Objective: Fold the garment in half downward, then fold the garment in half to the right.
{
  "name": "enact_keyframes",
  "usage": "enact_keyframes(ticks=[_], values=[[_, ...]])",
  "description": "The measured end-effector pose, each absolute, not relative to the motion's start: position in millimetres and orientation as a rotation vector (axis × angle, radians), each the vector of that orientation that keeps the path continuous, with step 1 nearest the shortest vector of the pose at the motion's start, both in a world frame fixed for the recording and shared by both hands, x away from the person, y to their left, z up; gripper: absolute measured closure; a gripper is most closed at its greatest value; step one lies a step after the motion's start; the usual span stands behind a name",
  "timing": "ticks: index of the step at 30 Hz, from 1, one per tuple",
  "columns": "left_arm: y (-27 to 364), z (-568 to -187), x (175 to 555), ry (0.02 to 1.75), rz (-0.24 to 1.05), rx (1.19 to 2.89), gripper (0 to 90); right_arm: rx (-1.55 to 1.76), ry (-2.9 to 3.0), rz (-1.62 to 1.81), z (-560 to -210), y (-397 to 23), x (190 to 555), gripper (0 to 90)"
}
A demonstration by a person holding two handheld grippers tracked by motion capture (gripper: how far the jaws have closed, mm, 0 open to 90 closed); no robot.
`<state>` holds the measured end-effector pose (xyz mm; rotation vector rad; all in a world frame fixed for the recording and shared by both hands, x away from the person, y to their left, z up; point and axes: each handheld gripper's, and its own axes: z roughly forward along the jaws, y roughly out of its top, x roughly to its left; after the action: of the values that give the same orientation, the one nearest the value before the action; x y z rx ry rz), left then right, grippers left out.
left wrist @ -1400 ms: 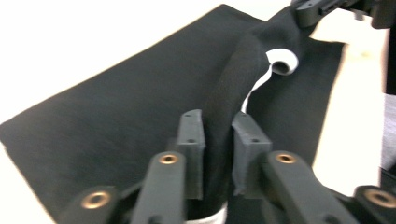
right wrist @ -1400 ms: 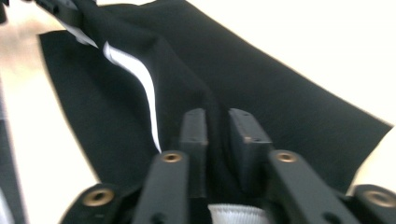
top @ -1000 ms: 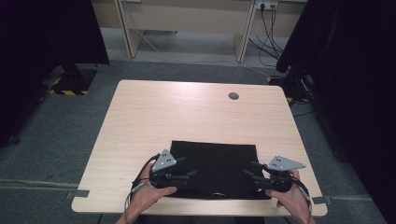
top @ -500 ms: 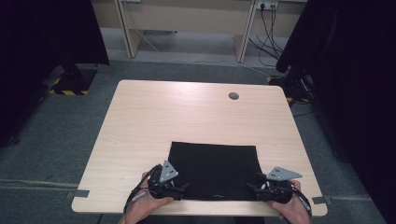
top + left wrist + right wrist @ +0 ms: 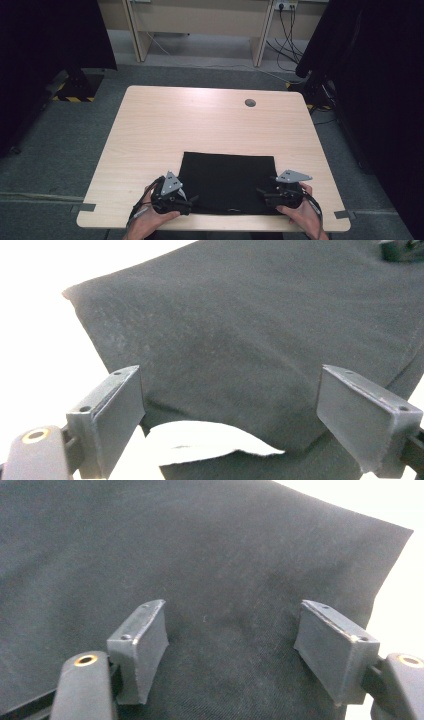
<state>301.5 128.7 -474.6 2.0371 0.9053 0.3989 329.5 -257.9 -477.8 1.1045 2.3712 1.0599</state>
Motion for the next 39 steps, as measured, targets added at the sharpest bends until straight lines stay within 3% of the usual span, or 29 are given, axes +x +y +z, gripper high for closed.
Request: enact_keyframes(ticks=[14, 39], values=[[132.3, -475.4, 302.4, 0.896, 0.317, 2.025, 8.9, 1.046, 2.423, 1.059, -476.2, -285.3, 336.9, 28.7], [125.7, -479.4, 297.0, 0.878, 0.297, 2.060, 2.6, 1.041, 2.421, 1.070, -476.5, -313.6, 338.4, 28.5]])
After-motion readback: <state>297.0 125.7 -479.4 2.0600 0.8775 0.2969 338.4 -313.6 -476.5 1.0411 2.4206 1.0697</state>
